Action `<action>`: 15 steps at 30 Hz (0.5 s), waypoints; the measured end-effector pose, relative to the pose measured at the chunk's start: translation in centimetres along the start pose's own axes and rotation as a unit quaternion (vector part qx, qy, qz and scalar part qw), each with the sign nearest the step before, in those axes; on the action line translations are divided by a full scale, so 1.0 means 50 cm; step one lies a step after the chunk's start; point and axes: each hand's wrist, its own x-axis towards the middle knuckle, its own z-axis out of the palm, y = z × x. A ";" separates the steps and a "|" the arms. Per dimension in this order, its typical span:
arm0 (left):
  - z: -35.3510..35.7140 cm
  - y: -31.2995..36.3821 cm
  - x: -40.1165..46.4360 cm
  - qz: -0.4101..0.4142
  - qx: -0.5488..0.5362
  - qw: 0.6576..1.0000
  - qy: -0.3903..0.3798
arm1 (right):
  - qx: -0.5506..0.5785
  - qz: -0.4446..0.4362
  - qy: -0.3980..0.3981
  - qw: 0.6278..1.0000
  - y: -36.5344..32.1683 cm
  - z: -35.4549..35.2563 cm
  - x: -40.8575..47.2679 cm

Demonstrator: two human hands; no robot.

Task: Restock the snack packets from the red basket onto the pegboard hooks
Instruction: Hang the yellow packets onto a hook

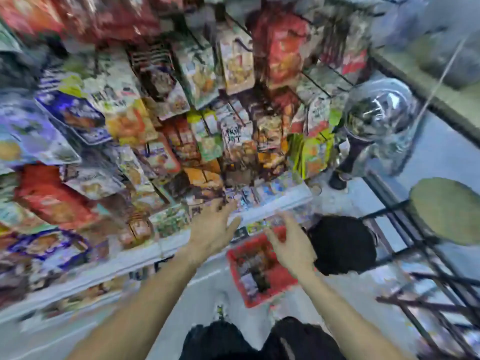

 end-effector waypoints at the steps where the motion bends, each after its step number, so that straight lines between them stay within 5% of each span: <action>1: 0.046 0.013 -0.011 -0.015 0.001 0.999 -0.043 | -0.008 0.031 -0.008 0.999 0.050 0.010 -0.019; 4: 0.146 0.047 -0.055 -0.046 -0.021 0.991 -0.123 | -0.002 0.097 -0.041 0.994 0.151 0.031 -0.072; 15: 0.581 -0.001 0.011 -0.089 -0.094 0.973 -0.191 | -0.029 0.199 -0.152 0.968 0.478 0.276 -0.043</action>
